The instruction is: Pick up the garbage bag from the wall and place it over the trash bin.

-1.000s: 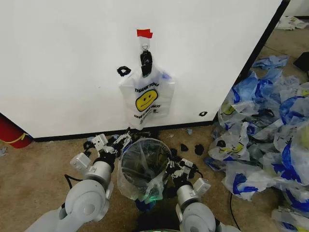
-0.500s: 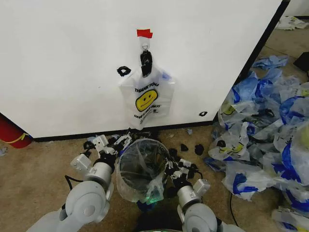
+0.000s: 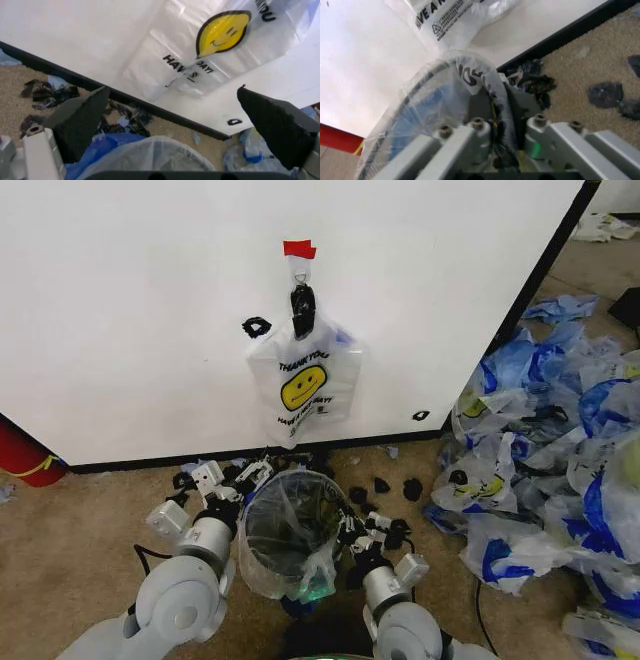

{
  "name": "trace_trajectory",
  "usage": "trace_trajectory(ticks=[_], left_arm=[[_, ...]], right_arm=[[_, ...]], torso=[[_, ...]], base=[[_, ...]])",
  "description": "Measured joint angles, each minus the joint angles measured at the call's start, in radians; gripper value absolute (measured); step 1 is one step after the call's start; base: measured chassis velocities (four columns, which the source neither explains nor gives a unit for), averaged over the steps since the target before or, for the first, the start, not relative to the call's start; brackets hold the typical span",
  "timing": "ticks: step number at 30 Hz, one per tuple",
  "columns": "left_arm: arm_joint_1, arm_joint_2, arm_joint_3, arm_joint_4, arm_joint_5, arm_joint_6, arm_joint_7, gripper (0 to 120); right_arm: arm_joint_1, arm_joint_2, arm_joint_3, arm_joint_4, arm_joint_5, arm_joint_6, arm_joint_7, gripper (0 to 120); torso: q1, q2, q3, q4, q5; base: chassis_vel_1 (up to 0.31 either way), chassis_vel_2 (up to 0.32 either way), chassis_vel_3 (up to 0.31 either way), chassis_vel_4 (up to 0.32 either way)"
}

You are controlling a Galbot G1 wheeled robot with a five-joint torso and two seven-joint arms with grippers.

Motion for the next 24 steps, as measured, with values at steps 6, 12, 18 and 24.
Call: trace_trajectory(ticks=[6,12,18,24], left_arm=[[-0.002,-0.005,0.004,0.008,0.001,0.000,0.000,100],[-0.005,-0.005,0.004,0.012,0.002,0.000,0.001,100],[-0.005,-0.005,0.004,0.013,0.003,0.000,0.002,100],[-0.005,-0.010,0.005,0.013,0.004,0.000,0.002,100]], right_arm=[[0.000,-0.005,0.003,0.002,-0.001,0.000,-0.001,32],[-0.006,-0.008,0.004,0.010,-0.005,-0.001,0.001,51],[-0.019,-0.019,0.005,0.040,-0.017,-0.004,0.006,72],[-0.036,-0.031,0.008,0.070,-0.040,-0.009,0.022,94]], torso=[[0.000,0.000,0.000,0.0000,0.0000],[0.000,0.000,0.000,0.0000,0.0000],[0.000,0.000,0.000,0.0000,0.0000],[0.000,0.000,0.000,0.0000,0.0000]], base=[[0.000,0.000,0.000,0.000],[0.000,0.000,0.000,0.000],[0.000,0.000,0.000,0.000],[0.000,0.000,0.000,0.000]])
